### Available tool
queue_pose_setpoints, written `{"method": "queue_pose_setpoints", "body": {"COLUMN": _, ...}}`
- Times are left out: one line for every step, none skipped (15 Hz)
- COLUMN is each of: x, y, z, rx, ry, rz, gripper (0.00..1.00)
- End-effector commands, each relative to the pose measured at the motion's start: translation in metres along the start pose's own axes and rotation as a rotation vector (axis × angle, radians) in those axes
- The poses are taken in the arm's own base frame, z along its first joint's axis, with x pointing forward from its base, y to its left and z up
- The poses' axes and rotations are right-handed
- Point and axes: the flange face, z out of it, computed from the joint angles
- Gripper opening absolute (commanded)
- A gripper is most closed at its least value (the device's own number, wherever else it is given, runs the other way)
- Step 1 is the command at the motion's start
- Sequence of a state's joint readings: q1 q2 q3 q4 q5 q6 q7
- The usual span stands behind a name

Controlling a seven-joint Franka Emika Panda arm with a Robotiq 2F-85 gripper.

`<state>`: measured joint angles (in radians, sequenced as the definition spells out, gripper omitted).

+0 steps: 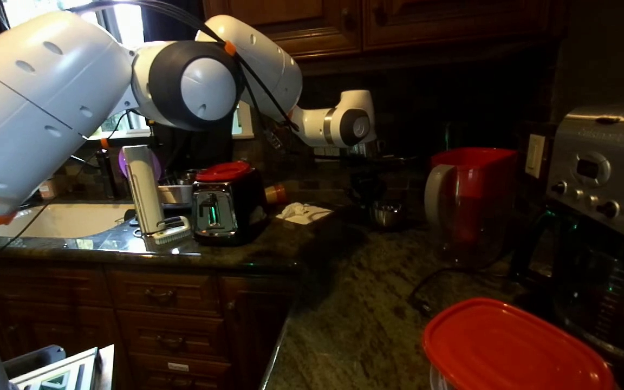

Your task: Put the silver bowl on the red lid, then move the jar to the left

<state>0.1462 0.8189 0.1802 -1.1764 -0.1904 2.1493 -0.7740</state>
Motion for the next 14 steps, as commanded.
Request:
{"method": "queue_pose_setpoints", "body": {"x": 0.010, "y": -0.033, "z": -0.052, "rx": 0.035, "ry": 0.026, "rz": -0.020, "gripper": 0.01}}
{"method": "queue_pose_setpoints", "body": {"x": 0.012, "y": -0.044, "z": -0.067, "rx": 0.049, "ry": 0.039, "rz": -0.027, "gripper": 0.01}}
{"method": "queue_pose_setpoints", "body": {"x": 0.013, "y": -0.053, "z": -0.079, "rx": 0.058, "ry": 0.045, "rz": -0.017, "gripper": 0.01}}
{"method": "queue_pose_setpoints", "body": {"x": 0.007, "y": -0.064, "z": -0.090, "rx": 0.063, "ry": 0.030, "rz": 0.020, "gripper": 0.01}}
{"method": "queue_pose_setpoints", "body": {"x": 0.003, "y": -0.073, "z": -0.102, "rx": 0.072, "ry": 0.019, "rz": 0.058, "gripper": 0.01}}
{"method": "queue_pose_setpoints", "body": {"x": -0.003, "y": -0.081, "z": -0.111, "rx": 0.077, "ry": 0.002, "rz": 0.120, "gripper": 0.01}}
{"method": "queue_pose_setpoints", "body": {"x": -0.009, "y": -0.090, "z": -0.119, "rx": 0.079, "ry": -0.014, "rz": 0.178, "gripper": 0.01}}
{"method": "queue_pose_setpoints", "body": {"x": -0.015, "y": -0.099, "z": -0.127, "rx": 0.079, "ry": -0.027, "rz": 0.233, "gripper": 0.01}}
{"method": "queue_pose_setpoints", "body": {"x": -0.021, "y": -0.108, "z": -0.133, "rx": 0.071, "ry": -0.036, "rz": 0.287, "gripper": 0.01}}
{"method": "queue_pose_setpoints", "body": {"x": -0.027, "y": -0.118, "z": -0.137, "rx": 0.067, "ry": -0.049, "rz": 0.339, "gripper": 0.01}}
{"method": "queue_pose_setpoints", "body": {"x": -0.034, "y": -0.128, "z": -0.140, "rx": 0.070, "ry": -0.058, "rz": 0.393, "gripper": 0.01}}
{"method": "queue_pose_setpoints", "body": {"x": -0.041, "y": -0.137, "z": -0.142, "rx": 0.073, "ry": -0.060, "rz": 0.448, "gripper": 0.01}}
{"method": "queue_pose_setpoints", "body": {"x": -0.046, "y": -0.147, "z": -0.144, "rx": 0.085, "ry": -0.043, "rz": 0.503, "gripper": 0.01}}
{"method": "queue_pose_setpoints", "body": {"x": -0.047, "y": -0.158, "z": -0.144, "rx": 0.095, "ry": -0.012, "rz": 0.482, "gripper": 0.01}}
